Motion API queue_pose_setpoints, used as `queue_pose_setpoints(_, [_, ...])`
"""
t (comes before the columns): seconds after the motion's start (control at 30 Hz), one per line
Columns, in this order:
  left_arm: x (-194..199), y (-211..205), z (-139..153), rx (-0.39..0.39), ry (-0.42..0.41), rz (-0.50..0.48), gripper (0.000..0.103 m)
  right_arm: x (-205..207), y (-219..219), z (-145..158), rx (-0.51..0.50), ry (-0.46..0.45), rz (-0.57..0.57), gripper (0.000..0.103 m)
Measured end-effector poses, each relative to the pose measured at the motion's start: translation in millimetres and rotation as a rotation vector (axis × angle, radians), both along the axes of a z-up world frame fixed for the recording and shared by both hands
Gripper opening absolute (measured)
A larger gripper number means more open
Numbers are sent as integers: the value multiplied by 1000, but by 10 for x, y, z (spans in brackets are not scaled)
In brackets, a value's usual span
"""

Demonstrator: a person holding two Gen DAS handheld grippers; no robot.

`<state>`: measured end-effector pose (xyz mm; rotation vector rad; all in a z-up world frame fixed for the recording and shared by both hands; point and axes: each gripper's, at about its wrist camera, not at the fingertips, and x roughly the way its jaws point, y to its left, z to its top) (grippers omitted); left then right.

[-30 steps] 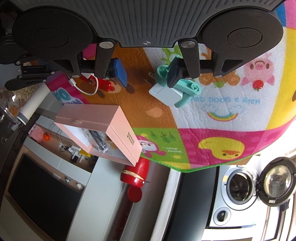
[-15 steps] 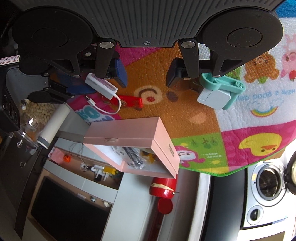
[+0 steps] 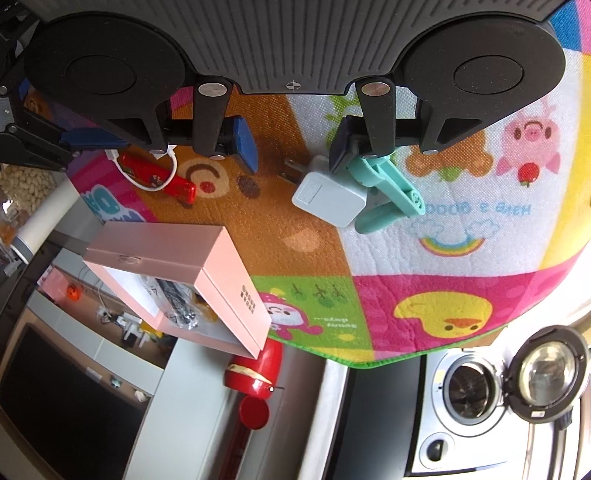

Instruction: Organize rigid objects

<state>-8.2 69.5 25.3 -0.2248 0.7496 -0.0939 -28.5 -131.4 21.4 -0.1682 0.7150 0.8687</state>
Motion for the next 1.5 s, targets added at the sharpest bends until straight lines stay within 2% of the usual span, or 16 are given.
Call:
queue_pose_setpoints(0.07, [-21,-30,13,-18,0,-26,47,21,-58,72,-23,-61,-50,88])
queue_pose_setpoints(0.17, [-27,-210,45,-76,4,-113,47,168,-271,175,-13,-79,-156,87])
queue_pose_setpoints(0.23, [-15,-425,70,-81,3,-181,47,267,-416,212,-18,-89,-235,87])
queue_pose_setpoints(0.33, [18,-751,64,-55,2,-257,47,380,-580,179,-54,-89,-341,87])
queue_pose_setpoints(0.4, [52,-925,21,23,7,-259,47,411,-633,83,-81,-68,-376,86])
queue_pose_setpoints(0.47, [71,-1048,-42,103,14,-259,50,406,-667,-5,-82,-31,-372,74])
queue_pose_setpoints(0.6, [38,-1035,-49,118,11,-269,49,343,-659,-87,-41,13,-321,48])
queue_pose_setpoints(0.67, [22,-941,-44,122,13,-254,48,272,-556,-90,-59,-9,-268,22])
queue_pose_setpoints(0.7, [11,-888,-43,123,15,-245,48,240,-493,-89,-87,-30,-257,18])
queue_pose_setpoints(0.77, [-11,-787,-40,118,19,-223,48,212,-400,-77,-119,-61,-250,18])
queue_pose_setpoints(0.87, [-39,-621,-34,131,26,-178,45,205,-405,-3,-45,0,-207,18])
queue_pose_setpoints(1.0, [-70,-393,-68,110,37,-122,37,54,-369,141,30,1,-117,18])
queue_pose_setpoints(1.13, [-113,-341,-63,122,36,-127,32,-51,-211,190,-12,-26,-27,20])
queue_pose_setpoints(1.3, [-193,-383,-63,159,33,-159,31,153,-225,200,-37,-74,-170,23])
queue_pose_setpoints(1.37, [-223,-375,-52,152,36,-164,31,260,-217,174,-63,-104,-225,35])
queue_pose_setpoints(1.5, [-296,-276,-29,113,57,-155,31,413,-131,44,-112,-121,-256,48])
